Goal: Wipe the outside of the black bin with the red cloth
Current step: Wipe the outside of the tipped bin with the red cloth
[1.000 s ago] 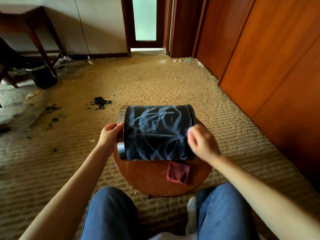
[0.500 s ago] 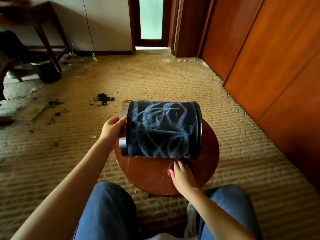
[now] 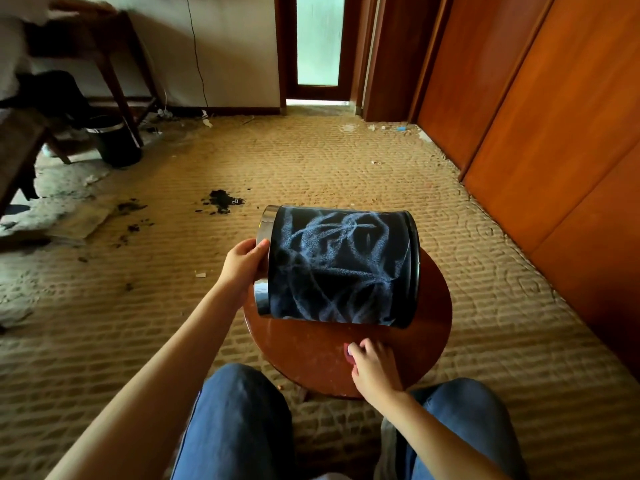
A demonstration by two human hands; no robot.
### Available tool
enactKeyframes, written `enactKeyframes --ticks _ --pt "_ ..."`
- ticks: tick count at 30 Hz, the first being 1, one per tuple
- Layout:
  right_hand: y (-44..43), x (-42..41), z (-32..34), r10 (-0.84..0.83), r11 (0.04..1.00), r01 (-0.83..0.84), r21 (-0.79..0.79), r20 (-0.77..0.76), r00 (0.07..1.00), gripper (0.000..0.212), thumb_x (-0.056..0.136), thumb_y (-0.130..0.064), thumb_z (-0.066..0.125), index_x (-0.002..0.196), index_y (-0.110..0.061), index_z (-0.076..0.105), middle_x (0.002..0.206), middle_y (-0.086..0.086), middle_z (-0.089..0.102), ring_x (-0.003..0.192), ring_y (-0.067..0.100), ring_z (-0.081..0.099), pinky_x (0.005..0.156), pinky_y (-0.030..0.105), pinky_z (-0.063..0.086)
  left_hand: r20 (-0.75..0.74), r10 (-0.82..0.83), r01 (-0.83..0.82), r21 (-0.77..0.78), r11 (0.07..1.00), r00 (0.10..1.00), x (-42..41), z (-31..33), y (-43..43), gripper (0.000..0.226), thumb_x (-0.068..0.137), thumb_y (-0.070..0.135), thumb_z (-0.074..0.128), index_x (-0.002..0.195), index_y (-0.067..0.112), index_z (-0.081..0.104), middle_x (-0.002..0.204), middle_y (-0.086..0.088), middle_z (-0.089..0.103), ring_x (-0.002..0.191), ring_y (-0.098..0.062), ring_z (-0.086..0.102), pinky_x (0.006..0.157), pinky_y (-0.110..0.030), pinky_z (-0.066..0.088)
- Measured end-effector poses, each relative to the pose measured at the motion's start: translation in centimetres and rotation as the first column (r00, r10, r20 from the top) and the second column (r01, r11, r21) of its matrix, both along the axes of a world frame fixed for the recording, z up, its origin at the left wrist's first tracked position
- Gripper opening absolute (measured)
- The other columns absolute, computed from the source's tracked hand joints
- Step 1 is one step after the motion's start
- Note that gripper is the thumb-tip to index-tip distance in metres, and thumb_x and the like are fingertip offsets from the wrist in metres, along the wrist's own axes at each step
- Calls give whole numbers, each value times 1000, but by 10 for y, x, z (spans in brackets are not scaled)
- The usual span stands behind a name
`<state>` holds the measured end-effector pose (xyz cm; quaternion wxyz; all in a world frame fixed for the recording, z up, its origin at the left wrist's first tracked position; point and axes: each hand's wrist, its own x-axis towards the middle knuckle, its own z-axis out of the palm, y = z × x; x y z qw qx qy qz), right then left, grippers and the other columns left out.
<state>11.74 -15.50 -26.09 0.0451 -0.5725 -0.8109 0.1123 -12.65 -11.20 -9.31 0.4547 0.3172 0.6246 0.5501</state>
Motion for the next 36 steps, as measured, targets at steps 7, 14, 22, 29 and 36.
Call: enactKeyframes --ticks 7,14,22,29,36 --pt "-16 -9 32 -5 997 -35 -64 -536 844 20 77 -16 63 87 -31 54 85 -14 48 73 8 55 65 16 42 -19 21 -21 -30 999 1000 1 -5 -5 14 99 17 51 100 7 61 81 -7 62 61 -10 62 50 -19 52" --pt "-5 -13 126 -56 992 128 -8 -925 377 9 85 -30 59 94 -29 60 83 1 62 69 12 60 62 22 48 -59 68 -70 -39 997 996 4 -15 -17 13 97 17 54 90 8 61 88 -14 65 80 -24 65 64 -27 57" --pt "88 55 164 -208 857 486 172 -748 631 11 85 -15 60 96 -17 62 97 5 66 91 28 61 79 40 47 -57 11 -15 -67 998 998 2 -5 -20 18 97 20 55 81 12 60 72 -4 59 62 -14 55 40 -14 42" --pt "96 47 161 -196 922 375 93 -723 662 13 84 -12 59 89 -22 52 96 -6 64 81 24 63 74 36 47 9 -2 3 -83 997 1000 2 -2 -24 13 96 18 56 90 9 61 71 -4 58 45 -4 57 38 -16 43" --pt "100 56 169 -228 925 374 67 -692 686 16 83 -7 57 85 -22 51 99 -5 65 84 27 63 76 35 47 67 -38 43 -85 995 997 13 4 -33 12 97 15 55 91 6 61 60 0 59 42 -5 56 36 -18 42"
